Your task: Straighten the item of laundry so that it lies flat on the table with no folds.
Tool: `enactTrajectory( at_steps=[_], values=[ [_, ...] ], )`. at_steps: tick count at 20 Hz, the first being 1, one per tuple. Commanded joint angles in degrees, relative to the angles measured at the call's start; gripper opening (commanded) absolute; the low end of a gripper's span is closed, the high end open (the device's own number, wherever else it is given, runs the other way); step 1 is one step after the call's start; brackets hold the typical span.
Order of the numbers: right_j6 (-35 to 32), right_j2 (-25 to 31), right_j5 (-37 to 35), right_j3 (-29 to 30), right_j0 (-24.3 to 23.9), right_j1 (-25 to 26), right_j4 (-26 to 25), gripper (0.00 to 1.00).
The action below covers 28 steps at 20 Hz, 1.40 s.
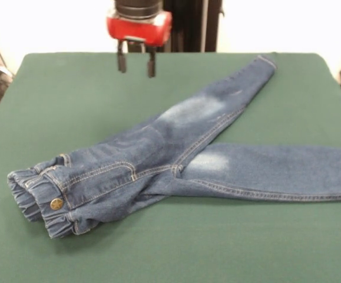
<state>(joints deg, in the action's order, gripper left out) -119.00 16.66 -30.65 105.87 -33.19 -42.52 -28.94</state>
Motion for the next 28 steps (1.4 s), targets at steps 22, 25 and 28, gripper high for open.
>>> enactTrajectory(
  at_steps=[22,25,28],
  values=[
    [34.8,16.7,-15.5,-26.0,-9.3,13.3,-10.8,1.0],
    [34.6,15.7,-13.9,-28.3,-8.2,14.4,-12.2,1.0],
    [33.4,14.8,-11.9,-30.4,-6.9,15.3,-14.0,1.0]
  ],
)
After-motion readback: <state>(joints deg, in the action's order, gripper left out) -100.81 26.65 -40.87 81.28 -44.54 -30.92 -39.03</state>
